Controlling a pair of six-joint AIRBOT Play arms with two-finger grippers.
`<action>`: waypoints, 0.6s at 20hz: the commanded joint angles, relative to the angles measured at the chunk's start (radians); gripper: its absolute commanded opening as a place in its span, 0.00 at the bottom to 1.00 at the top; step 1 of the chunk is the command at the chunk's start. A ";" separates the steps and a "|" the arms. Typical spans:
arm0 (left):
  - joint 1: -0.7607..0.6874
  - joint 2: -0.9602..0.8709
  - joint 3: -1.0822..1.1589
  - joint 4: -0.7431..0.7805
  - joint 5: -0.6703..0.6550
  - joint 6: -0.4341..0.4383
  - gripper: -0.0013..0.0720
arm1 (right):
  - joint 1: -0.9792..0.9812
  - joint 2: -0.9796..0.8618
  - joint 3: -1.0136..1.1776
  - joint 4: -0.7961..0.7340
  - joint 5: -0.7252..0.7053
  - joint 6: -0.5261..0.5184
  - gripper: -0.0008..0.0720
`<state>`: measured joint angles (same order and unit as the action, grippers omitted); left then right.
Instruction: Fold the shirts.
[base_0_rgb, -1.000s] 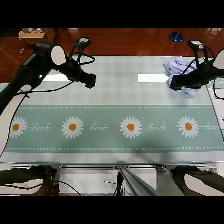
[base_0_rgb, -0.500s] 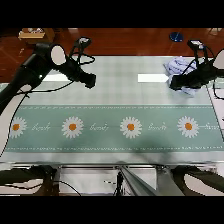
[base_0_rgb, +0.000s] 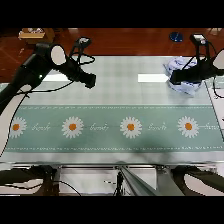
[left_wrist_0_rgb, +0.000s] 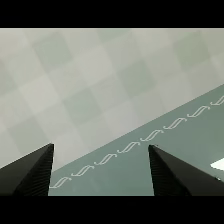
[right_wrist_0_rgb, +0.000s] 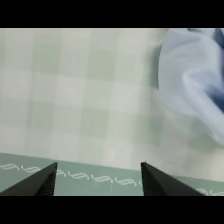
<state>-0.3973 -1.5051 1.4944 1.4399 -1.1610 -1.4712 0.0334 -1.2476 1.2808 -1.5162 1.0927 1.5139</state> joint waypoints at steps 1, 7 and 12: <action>-0.001 -0.001 0.001 0.000 0.000 0.000 1.00 | 0.001 -0.002 0.001 -0.077 -0.156 -0.002 0.81; -0.001 -0.019 0.000 0.001 0.026 0.000 1.00 | -0.129 -0.116 0.001 -0.348 -0.396 0.188 0.81; 0.000 -0.029 0.001 0.001 0.026 0.000 1.00 | -0.229 -0.277 0.001 -0.294 -0.433 0.187 0.81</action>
<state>-0.3977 -1.5295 1.4944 1.4403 -1.1362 -1.4712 -0.1467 -1.4437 1.2808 -1.8221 0.7055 1.6848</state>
